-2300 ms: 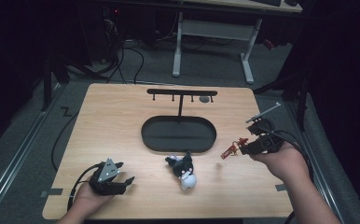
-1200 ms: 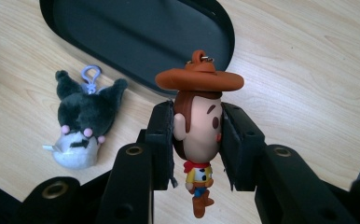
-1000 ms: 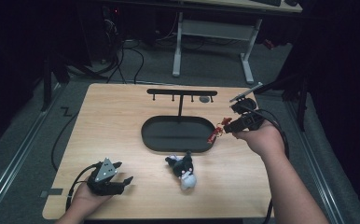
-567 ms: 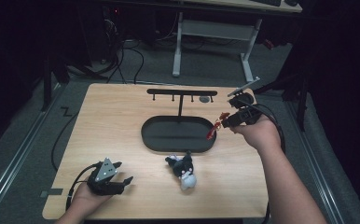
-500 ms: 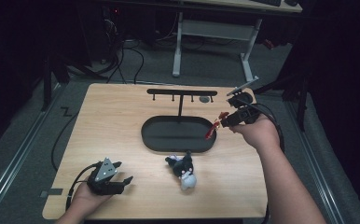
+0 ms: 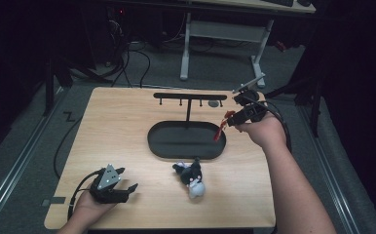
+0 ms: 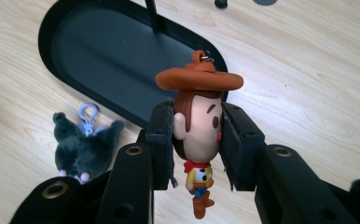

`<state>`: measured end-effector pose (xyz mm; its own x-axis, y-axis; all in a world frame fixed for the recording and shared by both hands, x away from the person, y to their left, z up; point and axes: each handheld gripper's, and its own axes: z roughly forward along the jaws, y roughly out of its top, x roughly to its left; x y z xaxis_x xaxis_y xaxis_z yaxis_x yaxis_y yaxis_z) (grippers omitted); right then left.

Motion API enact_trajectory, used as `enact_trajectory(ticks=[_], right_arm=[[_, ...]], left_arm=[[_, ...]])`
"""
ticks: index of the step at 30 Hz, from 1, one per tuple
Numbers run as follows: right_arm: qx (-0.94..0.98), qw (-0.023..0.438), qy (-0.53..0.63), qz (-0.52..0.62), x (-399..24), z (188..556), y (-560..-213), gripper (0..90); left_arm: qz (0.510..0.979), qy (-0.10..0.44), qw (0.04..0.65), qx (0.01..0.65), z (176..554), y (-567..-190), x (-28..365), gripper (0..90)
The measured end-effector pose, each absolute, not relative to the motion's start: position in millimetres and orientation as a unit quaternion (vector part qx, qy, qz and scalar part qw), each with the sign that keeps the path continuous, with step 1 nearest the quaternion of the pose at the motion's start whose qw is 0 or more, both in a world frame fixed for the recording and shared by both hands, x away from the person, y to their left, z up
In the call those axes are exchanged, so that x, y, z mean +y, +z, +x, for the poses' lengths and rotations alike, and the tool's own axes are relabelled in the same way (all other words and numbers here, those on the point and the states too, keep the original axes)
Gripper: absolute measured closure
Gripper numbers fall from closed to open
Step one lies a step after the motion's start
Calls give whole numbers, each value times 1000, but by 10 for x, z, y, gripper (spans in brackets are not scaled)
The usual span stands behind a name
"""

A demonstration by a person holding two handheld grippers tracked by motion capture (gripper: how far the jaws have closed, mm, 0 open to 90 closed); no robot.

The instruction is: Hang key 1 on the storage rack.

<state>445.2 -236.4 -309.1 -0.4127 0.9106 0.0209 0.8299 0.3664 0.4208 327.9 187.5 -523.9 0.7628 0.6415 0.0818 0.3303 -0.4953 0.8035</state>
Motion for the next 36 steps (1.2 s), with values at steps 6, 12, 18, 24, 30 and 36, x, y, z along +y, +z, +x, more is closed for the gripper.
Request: enact_trajectory(ticks=[6, 12, 18, 24, 30, 36], right_arm=[[819, 107, 186, 532, -2326, 4531, -3087, 671], [819, 110, 184, 532, -2298, 4595, -3071, 671], [817, 115, 187, 534, -2298, 4661, -3048, 671], [812, 119, 193, 537, -2294, 4742, -3016, 671], [807, 123, 196, 543, -2298, 4800, -2995, 671], [806, 128, 196, 544, -2289, 4865, -2975, 671]], left_arm=[[844, 188, 412, 288, 3281, -5238, 1884, 250], [844, 189, 413, 286, 3279, -5239, 1882, 250], [845, 188, 412, 285, 3284, -5242, 1883, 250], [845, 188, 412, 284, 3283, -5239, 1881, 251], [845, 188, 412, 283, 3282, -5239, 1884, 251], [845, 187, 413, 284, 3282, -5236, 1891, 251]])
